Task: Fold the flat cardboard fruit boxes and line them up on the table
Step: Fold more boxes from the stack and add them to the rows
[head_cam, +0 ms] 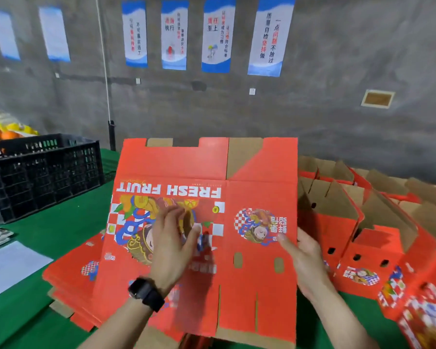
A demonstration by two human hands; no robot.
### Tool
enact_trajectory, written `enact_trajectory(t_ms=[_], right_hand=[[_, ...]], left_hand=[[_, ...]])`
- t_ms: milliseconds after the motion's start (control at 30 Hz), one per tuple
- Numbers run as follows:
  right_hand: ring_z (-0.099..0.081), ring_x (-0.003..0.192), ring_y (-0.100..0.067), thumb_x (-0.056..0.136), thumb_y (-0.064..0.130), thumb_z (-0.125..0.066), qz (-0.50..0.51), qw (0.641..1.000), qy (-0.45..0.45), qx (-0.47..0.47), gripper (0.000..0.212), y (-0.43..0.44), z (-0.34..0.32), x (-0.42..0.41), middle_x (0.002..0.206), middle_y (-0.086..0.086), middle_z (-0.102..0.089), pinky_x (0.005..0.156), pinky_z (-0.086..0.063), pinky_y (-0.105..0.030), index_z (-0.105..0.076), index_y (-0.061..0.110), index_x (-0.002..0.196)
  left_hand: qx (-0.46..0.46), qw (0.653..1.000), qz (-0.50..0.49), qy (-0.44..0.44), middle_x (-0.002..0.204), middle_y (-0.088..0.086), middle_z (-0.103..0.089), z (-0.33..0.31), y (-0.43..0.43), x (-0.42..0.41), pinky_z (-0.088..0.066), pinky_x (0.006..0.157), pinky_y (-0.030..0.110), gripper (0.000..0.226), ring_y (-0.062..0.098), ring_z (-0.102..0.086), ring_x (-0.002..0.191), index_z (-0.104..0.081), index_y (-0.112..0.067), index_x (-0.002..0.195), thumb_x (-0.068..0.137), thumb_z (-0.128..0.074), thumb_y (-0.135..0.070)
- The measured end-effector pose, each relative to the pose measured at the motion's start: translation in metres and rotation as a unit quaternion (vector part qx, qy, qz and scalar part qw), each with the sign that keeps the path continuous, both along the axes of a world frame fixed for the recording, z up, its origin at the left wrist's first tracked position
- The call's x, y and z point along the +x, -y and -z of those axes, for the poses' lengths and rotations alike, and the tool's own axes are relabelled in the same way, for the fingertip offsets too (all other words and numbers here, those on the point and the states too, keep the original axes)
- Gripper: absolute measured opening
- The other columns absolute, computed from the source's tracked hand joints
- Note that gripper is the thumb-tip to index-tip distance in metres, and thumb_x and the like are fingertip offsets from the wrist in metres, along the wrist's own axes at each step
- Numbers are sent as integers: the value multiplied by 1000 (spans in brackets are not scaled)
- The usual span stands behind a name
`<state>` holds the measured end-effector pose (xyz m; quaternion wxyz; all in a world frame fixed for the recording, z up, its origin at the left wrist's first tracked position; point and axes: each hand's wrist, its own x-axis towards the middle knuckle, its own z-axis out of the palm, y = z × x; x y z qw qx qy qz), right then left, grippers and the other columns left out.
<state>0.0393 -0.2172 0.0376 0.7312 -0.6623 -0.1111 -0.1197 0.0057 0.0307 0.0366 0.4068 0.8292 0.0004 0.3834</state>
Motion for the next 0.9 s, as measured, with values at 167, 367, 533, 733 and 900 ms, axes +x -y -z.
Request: enact_trajectory(t_ms=[167, 367, 533, 733, 900], right_hand=[[-70, 75, -17, 85, 3, -59, 25, 999, -18, 15, 18, 90, -6, -23, 88, -9, -75, 63, -55, -23, -74, 12, 92], [-72, 81, -28, 76, 12, -60, 63, 992, -51, 93, 26, 186, 9, -64, 94, -15, -74, 63, -58, -31, -76, 17, 96], [-71, 84, -23, 83, -4, -59, 150, 984, -91, 41, 30, 230, 41, -80, 98, -15, -73, 69, -59, -28, -68, 4, 111], [-47, 122, -35, 80, -7, -68, 443, 834, 111, -310, 51, 221, 19, -93, 128, -21, -53, 107, -34, -42, -52, -6, 129], [-59, 88, -22, 85, 15, -70, 266, 879, 49, -393, 38, 189, -9, -92, 104, 1, -58, 77, -38, -28, -58, 12, 121]], left_hand=[[-48, 995, -79, -35, 128, 28, -48, -20, 12, 20, -26, 105, 37, 48, 35, -38, 124, -55, 5, 120, 81, -69, -21], [-254, 965, 4, -70, 122, 19, -61, -32, 27, 35, -47, 94, 41, 56, 29, -60, 108, -48, 0, 131, 88, -66, -31], [-434, 860, 229, -141, 68, 2, -72, -24, 71, 25, -53, 47, 25, 9, 12, -66, 53, -64, -7, 94, 89, -62, -13], [-402, 871, 247, -136, 84, 11, -72, 8, 111, 3, -57, 55, 28, 8, 17, -68, 64, -64, -9, 94, 87, -63, -11], [-379, 875, 274, -126, 86, 7, -75, 25, 125, -19, -56, 56, 27, 14, 20, -71, 71, -67, -14, 98, 85, -63, -16]])
